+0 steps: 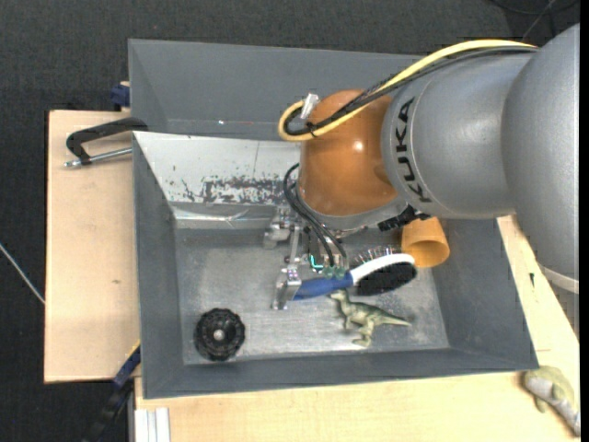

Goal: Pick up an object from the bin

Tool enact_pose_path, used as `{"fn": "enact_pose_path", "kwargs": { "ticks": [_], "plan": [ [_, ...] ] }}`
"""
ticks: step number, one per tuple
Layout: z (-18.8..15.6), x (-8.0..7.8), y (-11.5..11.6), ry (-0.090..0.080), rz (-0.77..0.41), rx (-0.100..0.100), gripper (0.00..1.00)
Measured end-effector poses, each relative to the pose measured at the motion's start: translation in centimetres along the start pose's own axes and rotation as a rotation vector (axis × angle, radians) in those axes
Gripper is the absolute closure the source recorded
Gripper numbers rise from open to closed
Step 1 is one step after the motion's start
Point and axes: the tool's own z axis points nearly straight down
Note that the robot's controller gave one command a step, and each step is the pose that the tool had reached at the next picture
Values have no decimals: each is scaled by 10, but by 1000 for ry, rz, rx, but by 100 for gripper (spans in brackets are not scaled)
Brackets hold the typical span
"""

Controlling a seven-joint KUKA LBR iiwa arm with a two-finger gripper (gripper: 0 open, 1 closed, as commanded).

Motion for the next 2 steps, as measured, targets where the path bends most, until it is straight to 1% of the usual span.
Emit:
{"fn": "enact_pose_path", "kwargs": {
  "ticks": [1, 2],
  "plan": [
    [30, -6, -82, -5, -204, 4, 0],
    [29, -7, -78, -9, -206, 0, 100]
  ]
}}
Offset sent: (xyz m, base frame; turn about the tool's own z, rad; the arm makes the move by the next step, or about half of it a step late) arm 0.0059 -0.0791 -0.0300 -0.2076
